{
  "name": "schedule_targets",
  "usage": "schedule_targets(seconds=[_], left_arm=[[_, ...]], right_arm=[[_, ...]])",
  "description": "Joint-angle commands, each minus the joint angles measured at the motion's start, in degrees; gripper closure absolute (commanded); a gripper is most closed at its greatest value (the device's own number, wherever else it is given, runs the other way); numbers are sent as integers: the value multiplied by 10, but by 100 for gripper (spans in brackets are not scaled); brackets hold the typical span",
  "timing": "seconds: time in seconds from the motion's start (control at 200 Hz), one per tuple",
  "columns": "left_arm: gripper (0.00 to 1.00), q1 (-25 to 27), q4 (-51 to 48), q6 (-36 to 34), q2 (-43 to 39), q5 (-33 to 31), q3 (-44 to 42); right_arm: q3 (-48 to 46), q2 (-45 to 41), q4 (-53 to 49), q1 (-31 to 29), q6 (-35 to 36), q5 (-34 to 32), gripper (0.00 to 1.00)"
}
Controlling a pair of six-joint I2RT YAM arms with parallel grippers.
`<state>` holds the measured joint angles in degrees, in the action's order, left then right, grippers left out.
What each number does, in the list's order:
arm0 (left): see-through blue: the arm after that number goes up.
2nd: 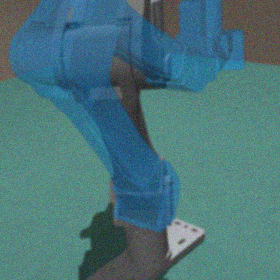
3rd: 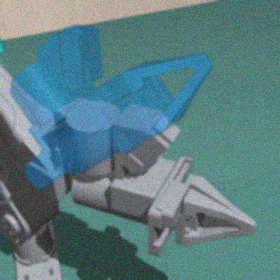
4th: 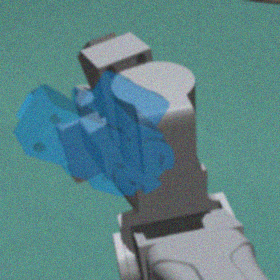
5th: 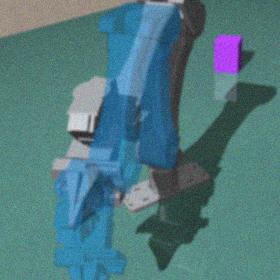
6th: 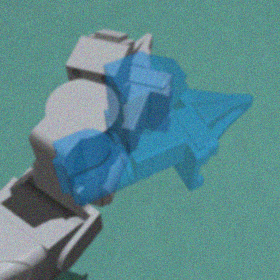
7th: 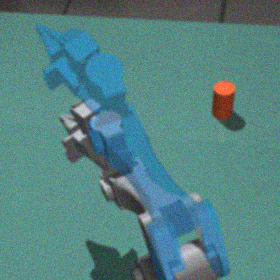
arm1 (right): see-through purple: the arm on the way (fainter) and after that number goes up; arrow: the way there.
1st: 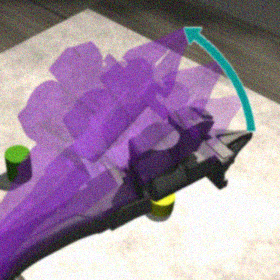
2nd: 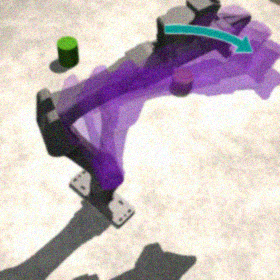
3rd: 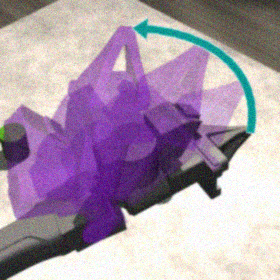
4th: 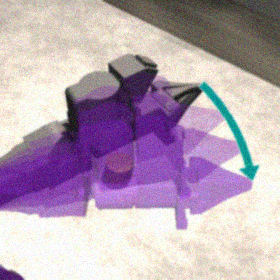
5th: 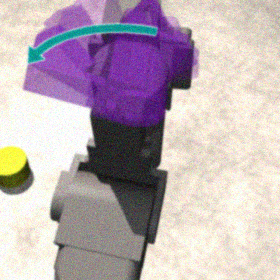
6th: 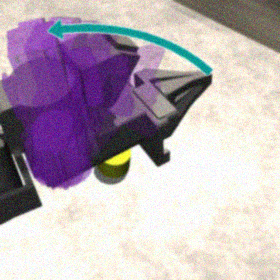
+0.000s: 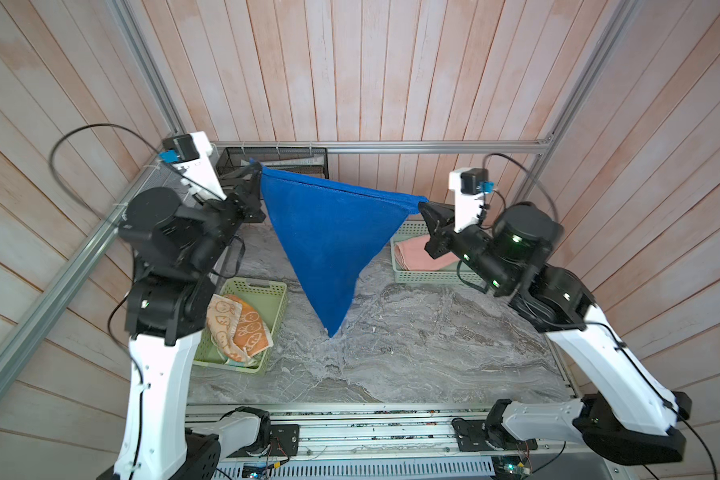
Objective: Fold and stack the towels
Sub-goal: 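Lower the hanging blue towel and lay it flat on the table with both grippers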
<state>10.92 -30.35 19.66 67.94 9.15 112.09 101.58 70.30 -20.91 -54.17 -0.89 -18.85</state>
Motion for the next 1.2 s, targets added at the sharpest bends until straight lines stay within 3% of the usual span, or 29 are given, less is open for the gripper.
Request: schedule_targets(seconds=[0.0, 0.105, 0.17, 0.325, 0.43, 0.48, 0.6, 0.76, 0.905, 1.085, 1.195], left_arm=[[100, -5, -31, -12, -3, -43, 24], [100, -5, -57, -17, -17, -58, 64], [100, -5, -80, -25, -16, -67, 92], [100, -5, -135, -41, 15, -78, 146], [100, -5, -150, -45, 39, -80, 148], [100, -5, -144, -48, 47, -81, 134], [100, -22, -104, -49, 63, -73, 74], [100, -76, -16, -26, 114, -25, -29], [100, -89, 81, -18, 210, 3, -85], [100, -91, 111, -1, 385, 53, -22], [100, -90, 125, 9, 433, 67, -31]], right_arm=[[-15, -6, 71, -100, 107, -229, 100], [-1, -5, 126, -206, 202, -332, 100], [12, 4, 146, -237, 238, -364, 100], [35, 26, 150, -242, 251, -370, 100], [39, 40, 160, -211, 256, -356, 100], [57, 51, 114, -169, 217, -323, 100], [77, 80, 12, -23, 93, -169, 100], [38, 147, 4, 152, 7, 47, 100], [41, 274, 24, 271, -43, 232, 100], [170, 459, -34, 311, -48, 281, 100], [224, 515, -73, 310, -40, 297, 100]])
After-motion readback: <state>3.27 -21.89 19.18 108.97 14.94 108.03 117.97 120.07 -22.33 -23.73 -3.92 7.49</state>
